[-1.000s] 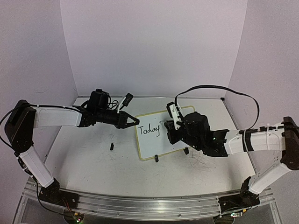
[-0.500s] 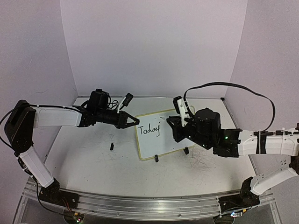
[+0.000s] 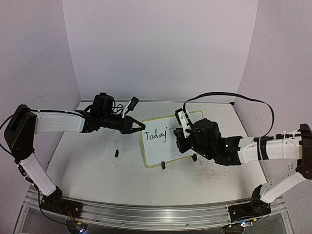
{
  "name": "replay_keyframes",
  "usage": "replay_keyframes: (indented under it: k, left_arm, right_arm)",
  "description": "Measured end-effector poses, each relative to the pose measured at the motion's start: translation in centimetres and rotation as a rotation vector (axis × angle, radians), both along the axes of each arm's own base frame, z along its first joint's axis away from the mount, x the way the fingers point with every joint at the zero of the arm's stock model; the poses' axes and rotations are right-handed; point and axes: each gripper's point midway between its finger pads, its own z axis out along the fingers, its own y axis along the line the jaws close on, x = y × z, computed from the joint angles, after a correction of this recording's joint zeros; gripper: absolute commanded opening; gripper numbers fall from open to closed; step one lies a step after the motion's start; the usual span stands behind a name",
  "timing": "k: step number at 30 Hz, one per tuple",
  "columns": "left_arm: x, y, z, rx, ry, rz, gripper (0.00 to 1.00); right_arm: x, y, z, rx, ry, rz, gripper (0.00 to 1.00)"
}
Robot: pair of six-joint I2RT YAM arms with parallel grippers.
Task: Write a sentence on the whiteboard
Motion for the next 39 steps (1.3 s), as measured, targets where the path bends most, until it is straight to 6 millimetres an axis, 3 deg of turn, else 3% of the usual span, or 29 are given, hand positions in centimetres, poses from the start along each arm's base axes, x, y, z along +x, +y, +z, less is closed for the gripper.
replay_keyframes:
  k: [39]
  left_arm:
    - [-0.04,0.02,0.11,-0.001,-0.004,-0.002,0.0]
  right_arm:
    - [0.84,0.04,-0.43,0.017,-0.004,-0.032,0.0]
